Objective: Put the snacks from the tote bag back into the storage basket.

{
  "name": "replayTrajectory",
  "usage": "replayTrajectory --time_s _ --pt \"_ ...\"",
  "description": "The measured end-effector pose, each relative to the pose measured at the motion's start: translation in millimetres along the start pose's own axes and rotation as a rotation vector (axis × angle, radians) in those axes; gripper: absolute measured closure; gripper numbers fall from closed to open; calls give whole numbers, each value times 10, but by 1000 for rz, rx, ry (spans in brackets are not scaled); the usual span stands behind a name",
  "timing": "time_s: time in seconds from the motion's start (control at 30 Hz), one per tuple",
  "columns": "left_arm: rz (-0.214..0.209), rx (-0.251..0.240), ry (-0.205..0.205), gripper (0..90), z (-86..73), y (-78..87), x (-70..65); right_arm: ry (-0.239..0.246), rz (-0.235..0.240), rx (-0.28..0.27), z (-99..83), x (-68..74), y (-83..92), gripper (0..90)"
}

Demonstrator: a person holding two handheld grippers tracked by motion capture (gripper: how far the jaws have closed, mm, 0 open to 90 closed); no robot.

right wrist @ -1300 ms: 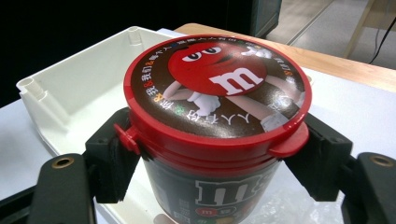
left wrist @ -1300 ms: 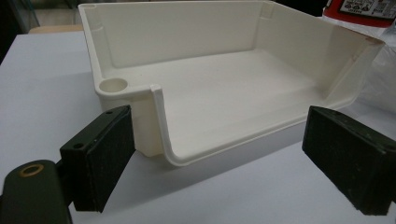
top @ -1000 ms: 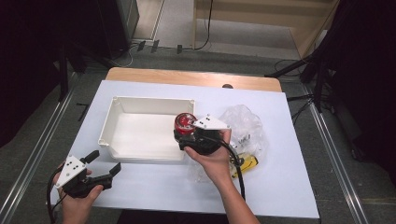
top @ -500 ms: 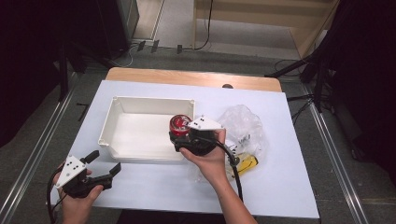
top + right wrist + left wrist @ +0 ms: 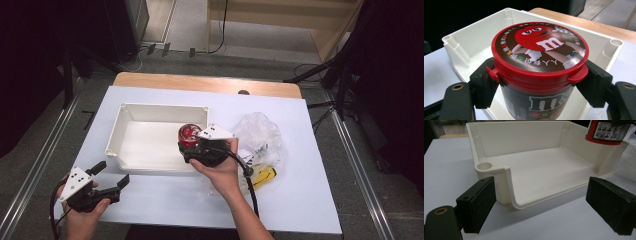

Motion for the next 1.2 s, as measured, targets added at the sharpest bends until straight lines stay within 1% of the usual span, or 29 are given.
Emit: replayTrajectory --time_s 0.37,0.73,0.9,1.03,1.2 --pt "-1 3 -4 94 -2 -2 -1 13 13 7 1 37 -53 260" --pt "-2 4 1 95 -4 -5 0 19 19 15 12 78 -107 261" --pt "-3 2 3 94 -3 -5 1 32 32 16 17 108 -139 260" --pt "-1 4 2 95 -5 -5 5 24 35 16 19 112 -159 260" --pt "-2 3 3 95 -5 -6 6 29 35 22 10 123 -202 261"
Point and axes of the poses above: each handheld gripper's, and its own axes: y roughly backward along the jaws, z roughly out of its top, x roughly to its left, the point moved 7 cm from there along -y, roughly forward along the jaws, and after that the axes turned 9 degrees about x, right-handed, at the moved point
